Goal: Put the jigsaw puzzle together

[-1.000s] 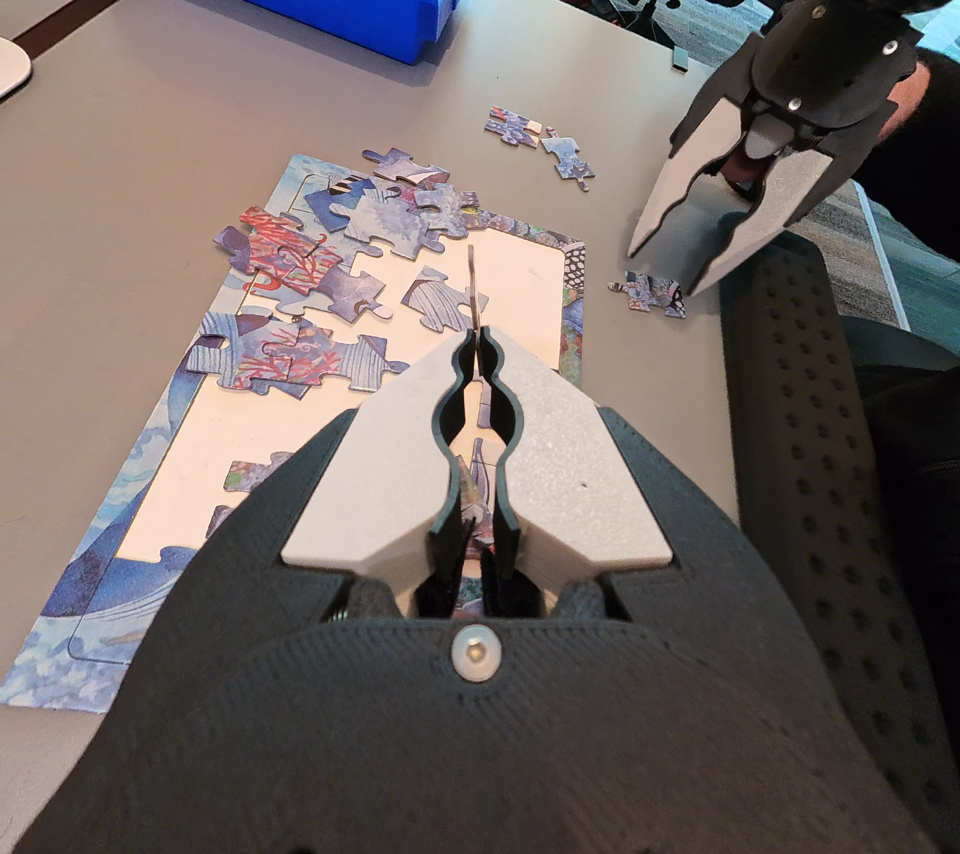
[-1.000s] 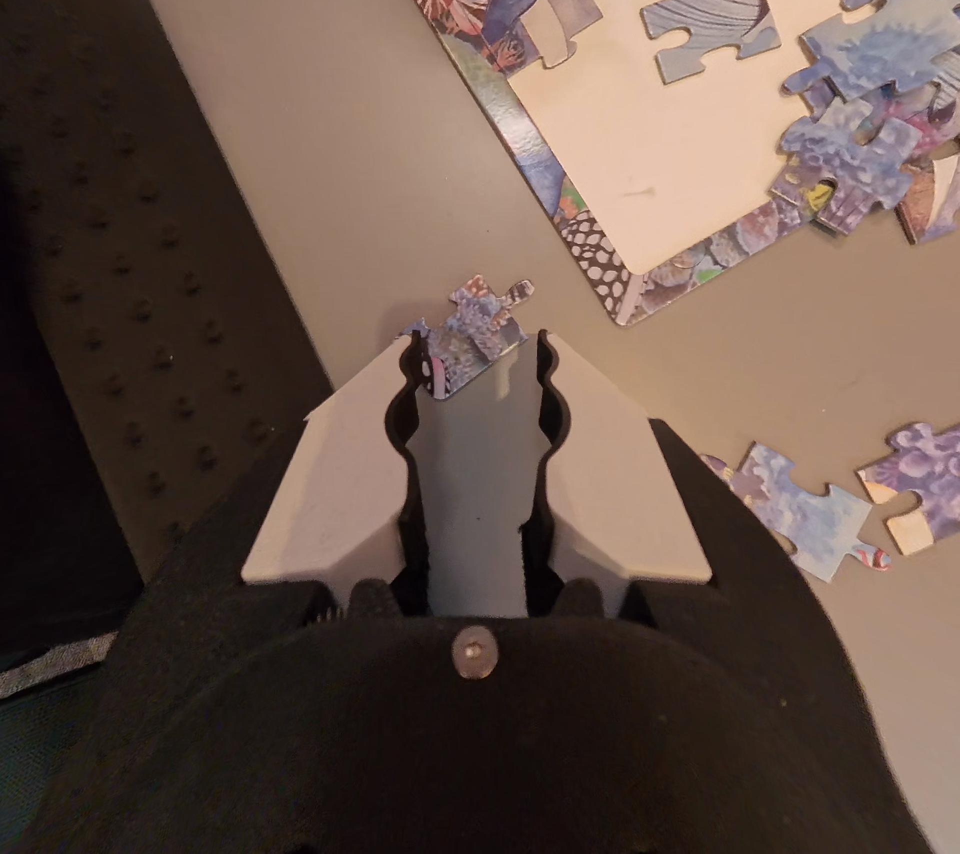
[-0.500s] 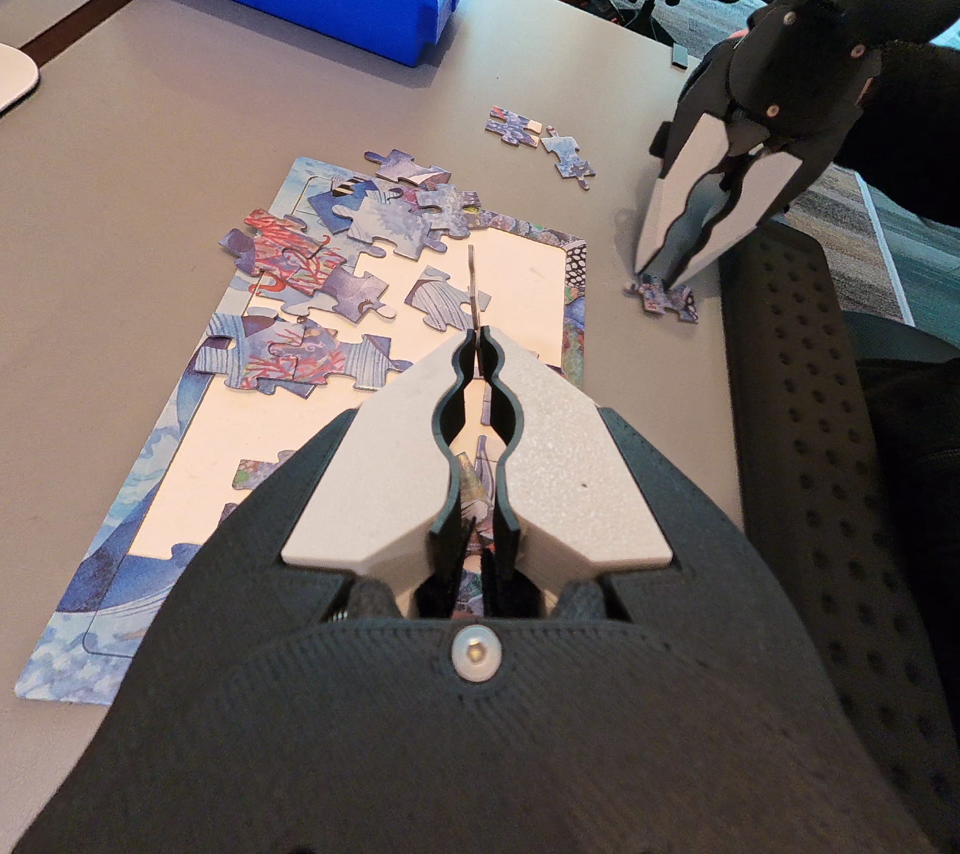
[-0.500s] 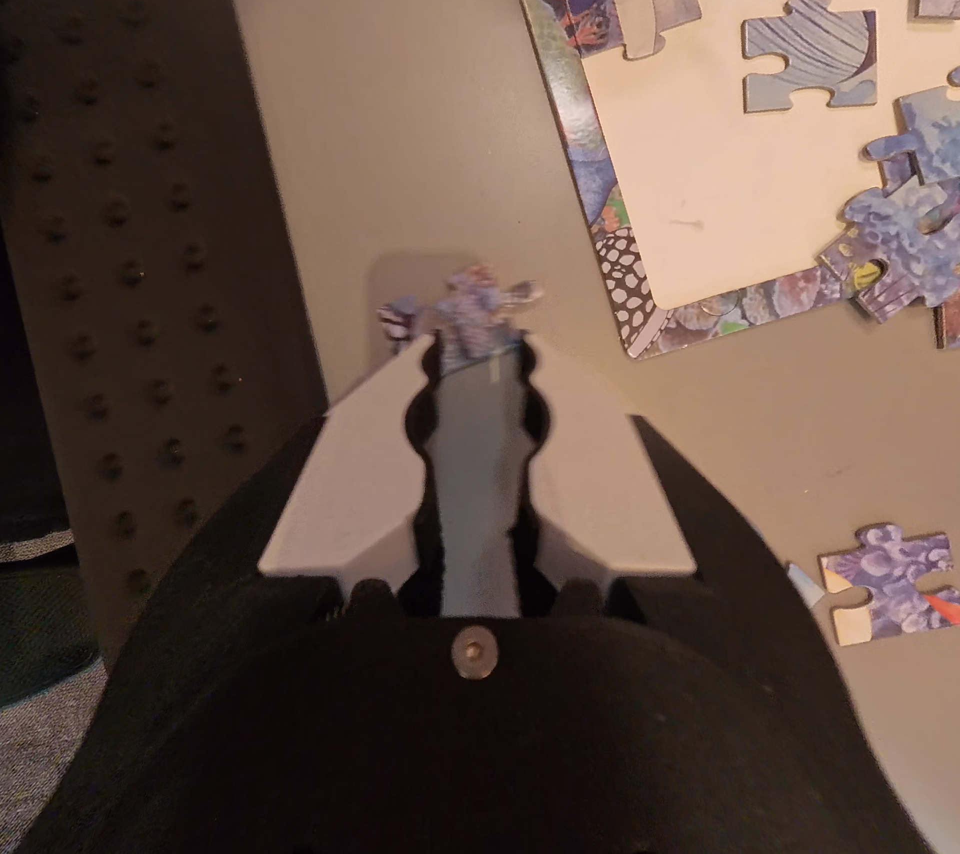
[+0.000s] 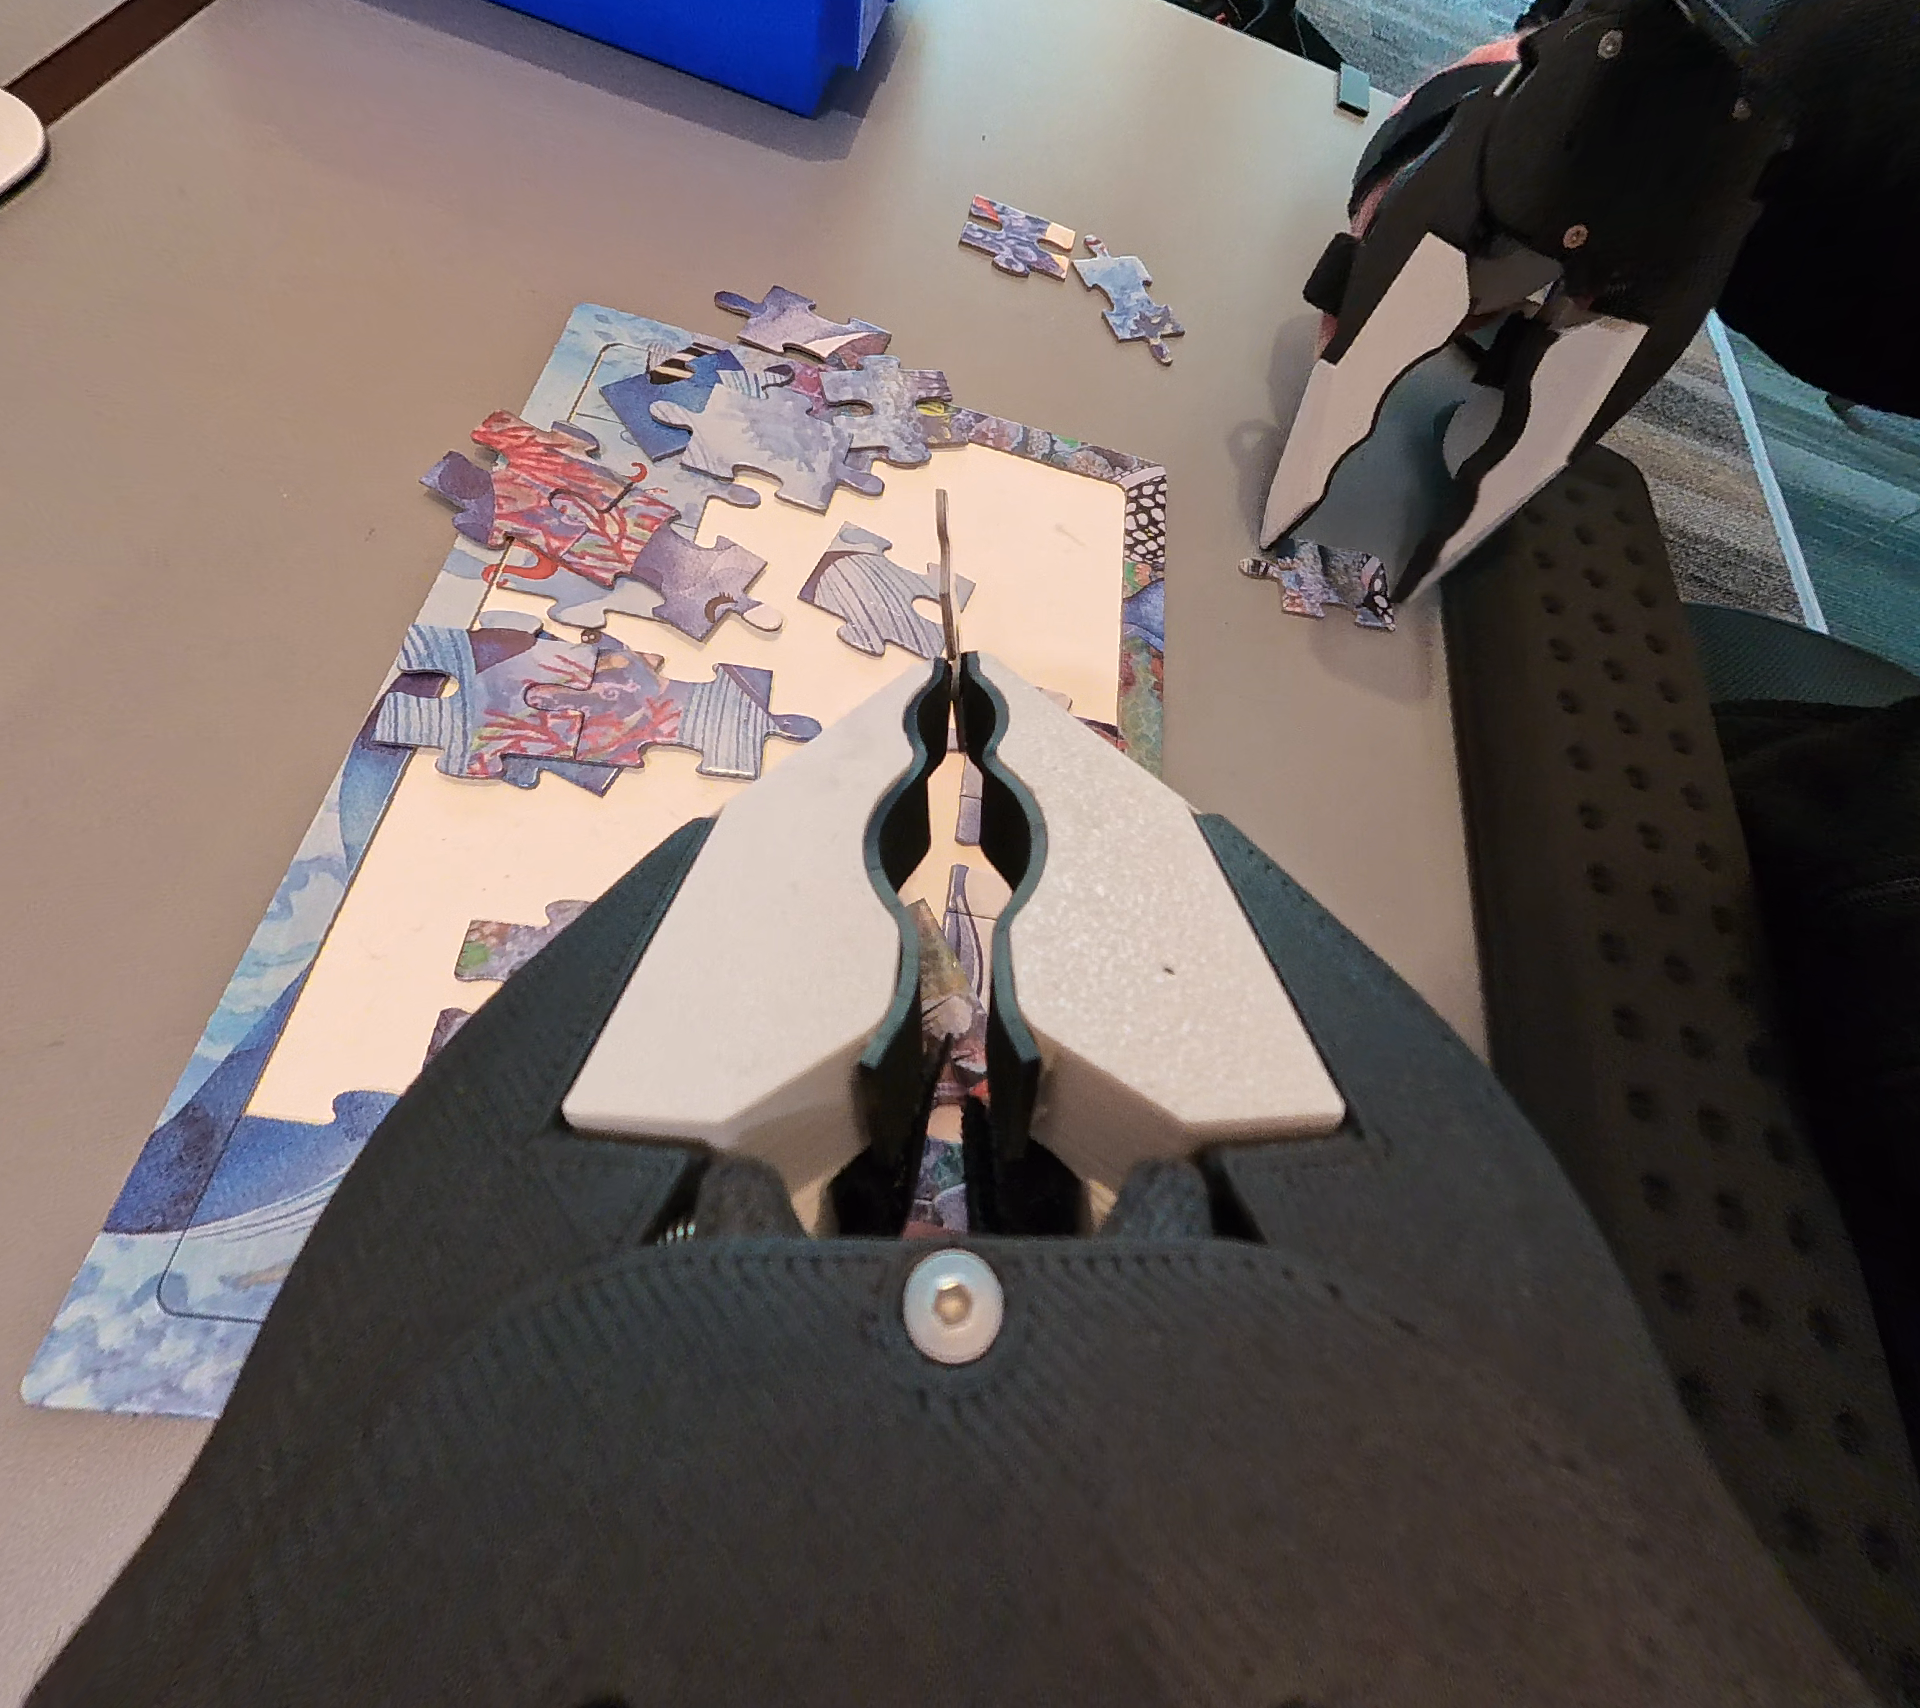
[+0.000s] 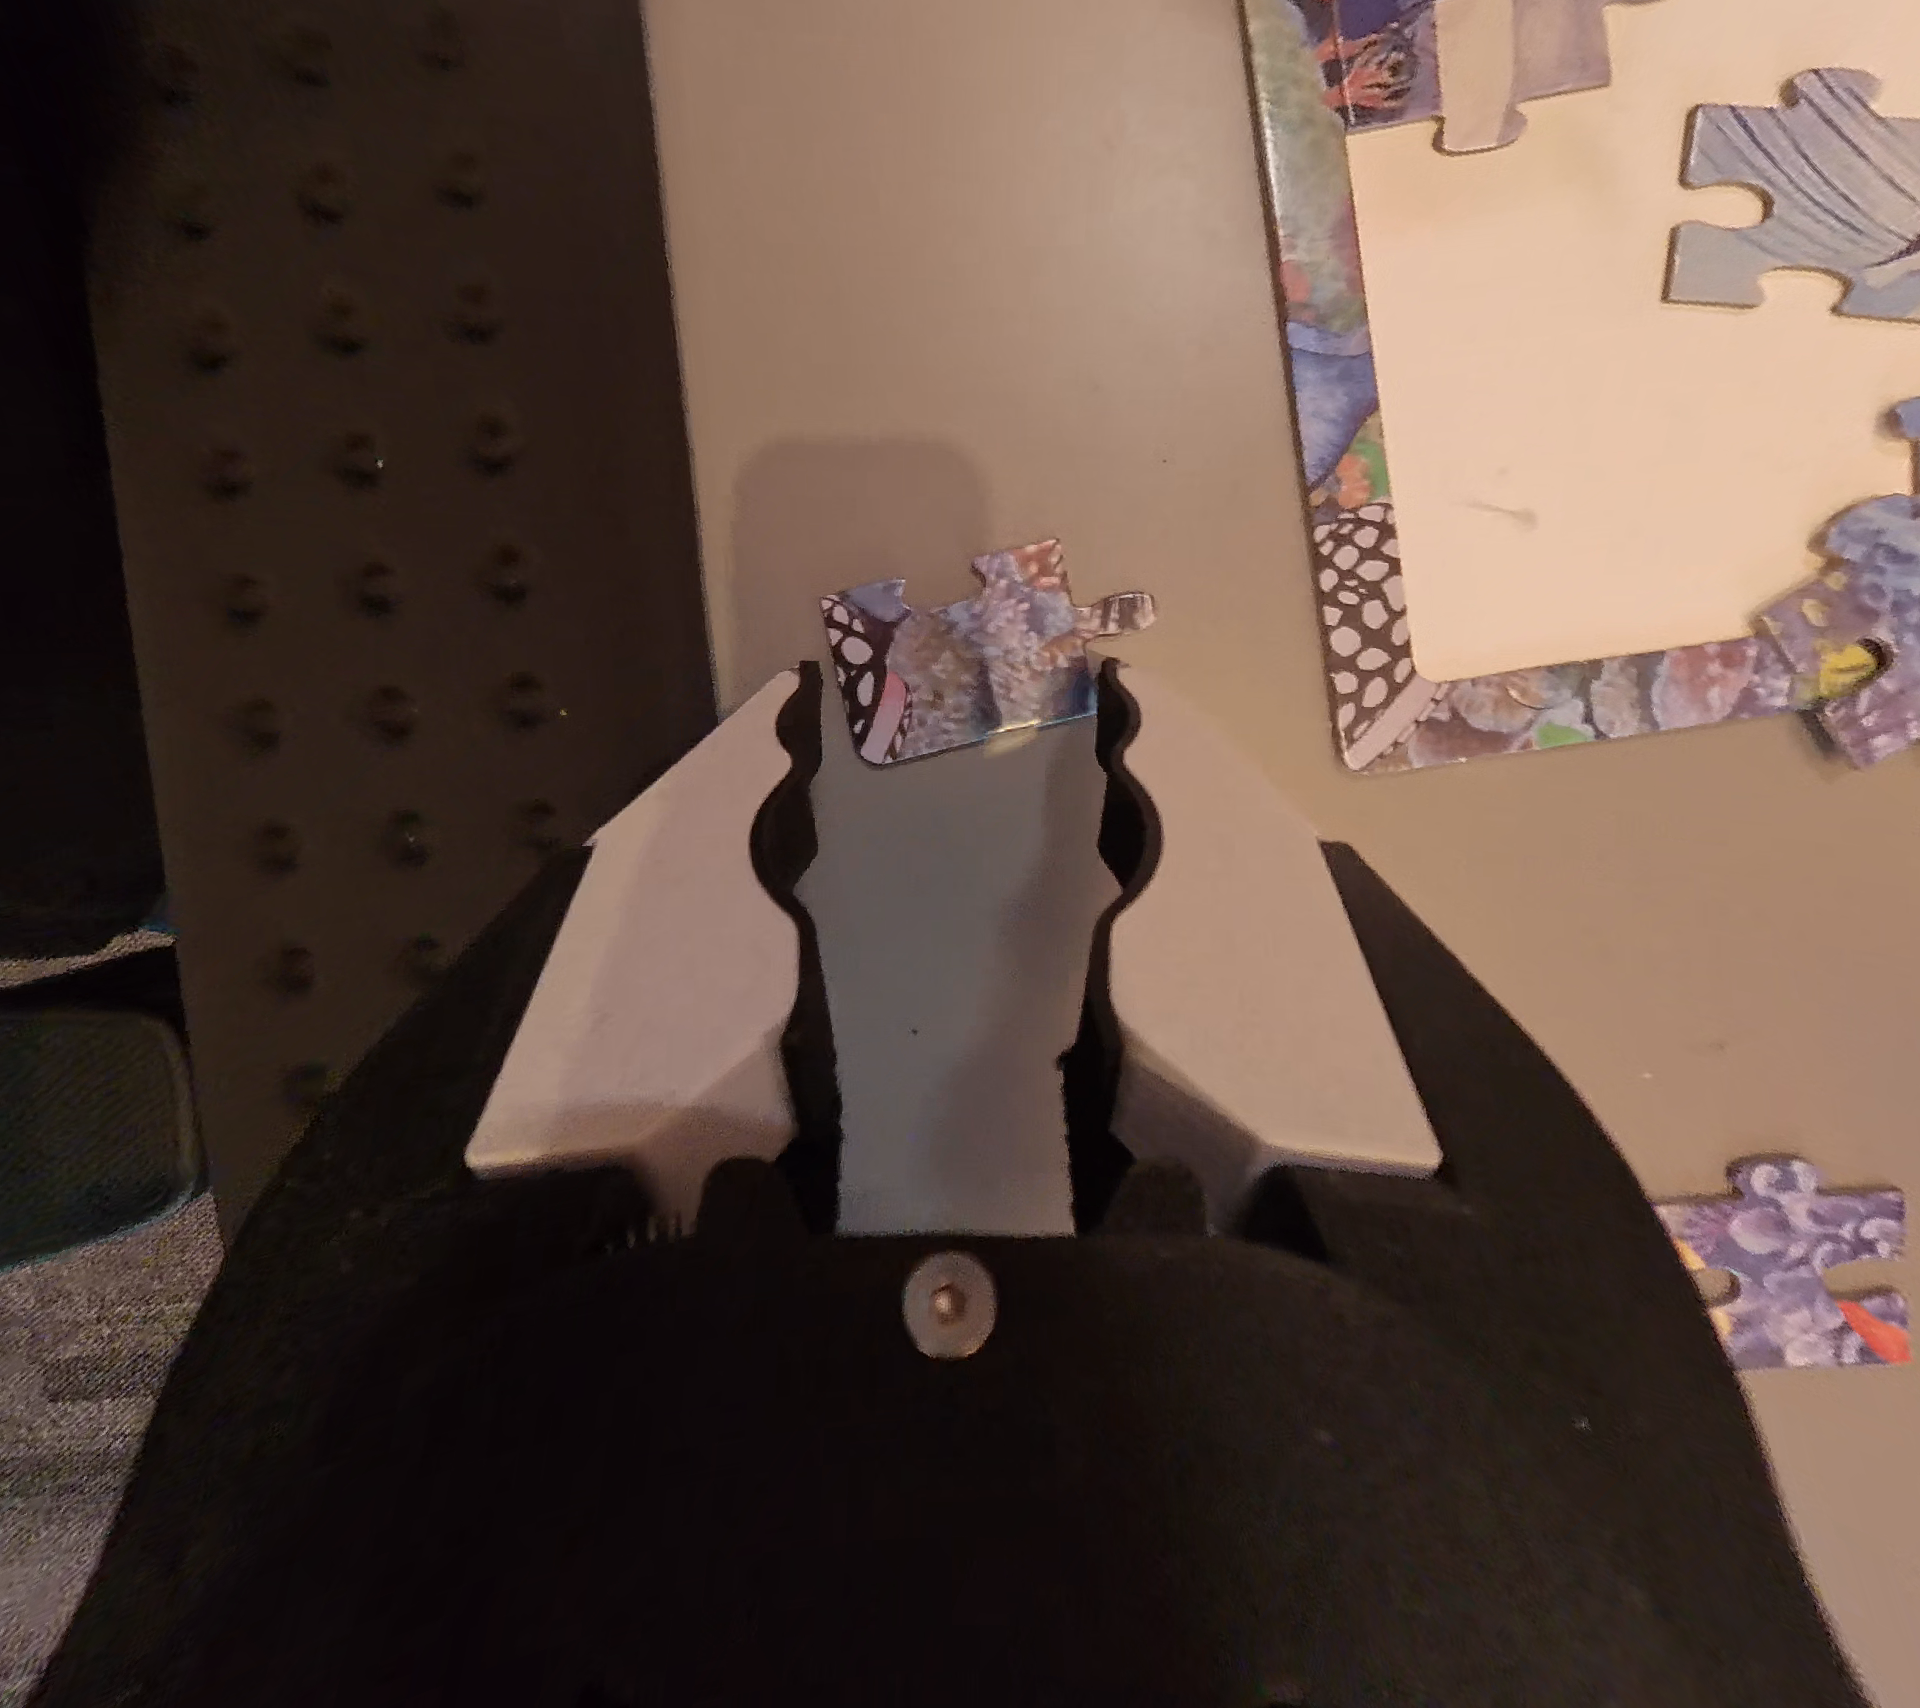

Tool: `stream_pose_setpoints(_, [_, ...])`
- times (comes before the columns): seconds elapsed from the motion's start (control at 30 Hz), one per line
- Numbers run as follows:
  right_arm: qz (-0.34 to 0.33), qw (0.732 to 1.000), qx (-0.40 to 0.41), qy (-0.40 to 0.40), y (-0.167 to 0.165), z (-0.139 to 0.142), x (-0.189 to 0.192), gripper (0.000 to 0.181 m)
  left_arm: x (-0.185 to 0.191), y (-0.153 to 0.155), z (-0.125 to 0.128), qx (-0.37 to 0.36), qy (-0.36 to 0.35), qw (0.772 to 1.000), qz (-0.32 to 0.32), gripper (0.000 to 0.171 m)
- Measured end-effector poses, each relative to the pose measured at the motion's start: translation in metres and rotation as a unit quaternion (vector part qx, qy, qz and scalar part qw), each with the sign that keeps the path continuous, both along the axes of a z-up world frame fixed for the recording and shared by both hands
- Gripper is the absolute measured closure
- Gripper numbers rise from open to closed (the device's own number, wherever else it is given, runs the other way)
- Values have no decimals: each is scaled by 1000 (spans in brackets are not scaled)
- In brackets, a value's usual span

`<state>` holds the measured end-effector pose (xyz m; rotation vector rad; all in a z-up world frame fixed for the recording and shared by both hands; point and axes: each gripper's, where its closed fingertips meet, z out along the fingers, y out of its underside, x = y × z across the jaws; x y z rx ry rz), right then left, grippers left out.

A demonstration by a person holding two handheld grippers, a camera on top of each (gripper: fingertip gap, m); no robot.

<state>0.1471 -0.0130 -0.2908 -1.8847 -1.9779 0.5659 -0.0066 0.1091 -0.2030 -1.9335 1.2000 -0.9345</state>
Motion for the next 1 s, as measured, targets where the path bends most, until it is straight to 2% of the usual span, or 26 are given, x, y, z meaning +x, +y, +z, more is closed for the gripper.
stream_pose_setpoints(0.07, [-4, 1000, 5, 6, 1, 0, 0, 135, 0, 0, 0, 1, 1, 1000, 0, 171])
stream_pose_setpoints(0.3, [-12, 1000, 9, 20, 3, 1, 0, 136, 1, -1, 0, 3, 3, 1000, -3, 171])
stream_pose_setpoints(0.47, [-22, 999, 17, 46, 11, 16, -1, 136, 1, 0, 1, 4, 3, 1000, 0, 171])
stream_pose_setpoints(0.67, [-47, 997, 43, 52, 59, 30, -9, 136, 2, -1, -3, 3, 9, 1000, -3, 171])
stream_pose_setpoints(0.83, [-47, 998, 22, 34, 95, 13, -20, 135, 3, -3, -9, -1, 21, 1000, -8, 171])
stream_pose_setpoints(0.9, [-42, 999, 16, 10, 101, 3, -18, 135, 3, -2, -19, -6, 34, 999, -10, 171])
stream_pose_setpoints(1.0, [-40, 999, 5, 7, 105, 3, -18, 132, 5, -4, -29, -14, 47, 999, -18, 171])
